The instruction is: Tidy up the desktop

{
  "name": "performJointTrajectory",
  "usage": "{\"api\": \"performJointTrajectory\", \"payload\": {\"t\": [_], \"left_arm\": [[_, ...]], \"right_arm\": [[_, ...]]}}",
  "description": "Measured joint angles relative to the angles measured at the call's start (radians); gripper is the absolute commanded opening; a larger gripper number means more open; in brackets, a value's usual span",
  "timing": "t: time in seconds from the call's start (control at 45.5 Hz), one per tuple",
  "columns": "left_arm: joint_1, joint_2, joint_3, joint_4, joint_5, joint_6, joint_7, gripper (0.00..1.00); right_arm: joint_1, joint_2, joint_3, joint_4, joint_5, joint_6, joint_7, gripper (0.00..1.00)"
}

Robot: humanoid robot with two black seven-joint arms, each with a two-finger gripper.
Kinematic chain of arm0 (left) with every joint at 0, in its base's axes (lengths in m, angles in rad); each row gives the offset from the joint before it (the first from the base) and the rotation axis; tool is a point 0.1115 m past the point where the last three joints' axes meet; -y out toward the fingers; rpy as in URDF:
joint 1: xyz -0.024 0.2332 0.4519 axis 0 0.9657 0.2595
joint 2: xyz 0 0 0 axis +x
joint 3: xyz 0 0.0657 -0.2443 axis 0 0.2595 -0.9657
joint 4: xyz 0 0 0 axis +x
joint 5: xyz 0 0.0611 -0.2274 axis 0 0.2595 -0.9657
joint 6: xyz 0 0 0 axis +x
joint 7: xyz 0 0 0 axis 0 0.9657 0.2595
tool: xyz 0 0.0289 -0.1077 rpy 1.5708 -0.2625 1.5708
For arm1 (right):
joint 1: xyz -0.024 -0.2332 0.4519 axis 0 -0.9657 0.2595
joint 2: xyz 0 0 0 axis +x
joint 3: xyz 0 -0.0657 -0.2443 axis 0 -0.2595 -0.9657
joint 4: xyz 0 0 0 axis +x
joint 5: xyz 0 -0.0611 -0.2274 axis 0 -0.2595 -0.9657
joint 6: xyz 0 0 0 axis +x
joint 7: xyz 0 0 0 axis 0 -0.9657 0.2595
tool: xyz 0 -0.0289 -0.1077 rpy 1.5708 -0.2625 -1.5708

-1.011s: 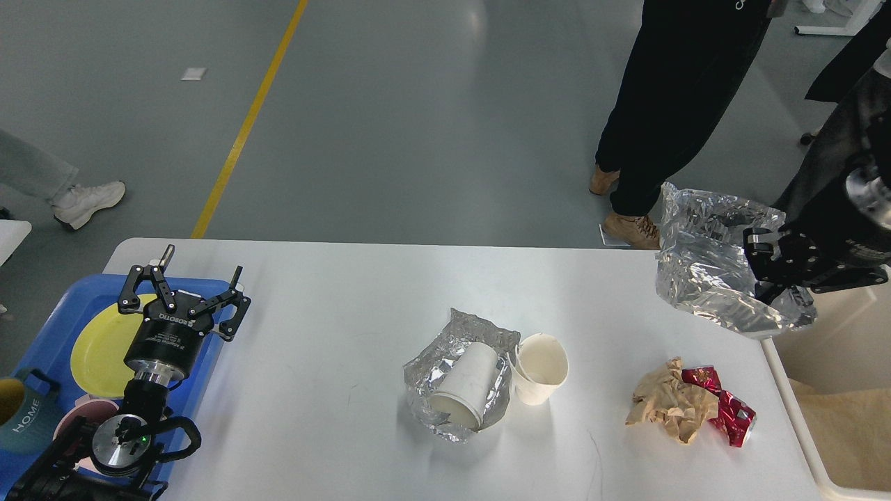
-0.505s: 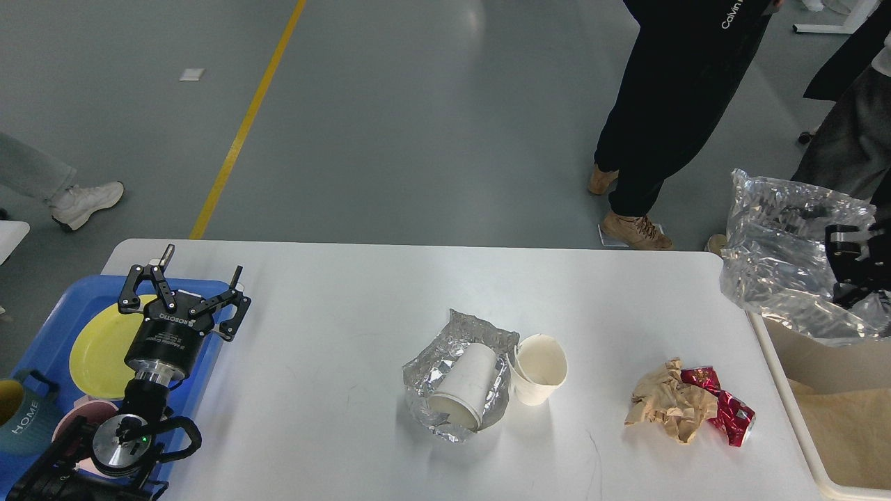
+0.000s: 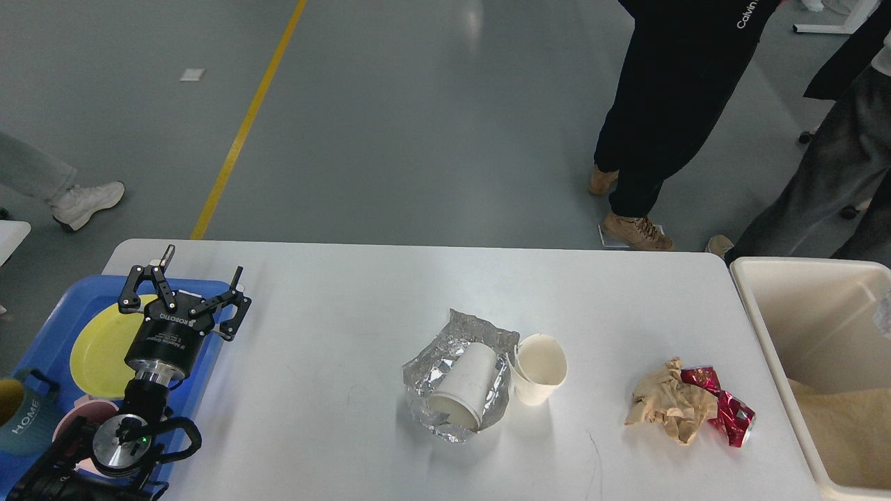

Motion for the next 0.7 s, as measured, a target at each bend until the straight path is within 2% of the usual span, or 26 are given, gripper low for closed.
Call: {"api": "performJointTrajectory", "payload": {"t": [0.176, 0.374, 0.461, 0.527, 0.703], "left_arm": [[0.0, 0.0, -0.001, 0.0, 0.0, 0.0, 0.0, 0.97], [0.0, 0.0, -0.002, 0.0, 0.0, 0.0, 0.0, 0.97], [0.0, 0.0, -0.002, 0.0, 0.0, 0.0, 0.0, 0.97], [0.0, 0.0, -0.002, 0.0, 0.0, 0.0, 0.0, 0.97], [0.0, 0.0, -0.002, 0.0, 0.0, 0.0, 0.0, 0.97]], "right_arm": [[-0.498, 0.076, 0.317, -0.245, 0.007, -0.144, 0.002, 0.0], [-0.93, 0.288, 0.581, -0.664, 0.018, -0.168, -0.003, 0.0], [-1.069, 0.404, 0.639, -0.862, 0.019, -0.172, -0.004, 0.0], [-1.13, 0.467, 0.66, -0.95, 0.019, -0.176, -0.008, 0.0], [-1.199, 0.541, 0.691, -1.025, 0.02, -0.201, -0.036, 0.0]]}}
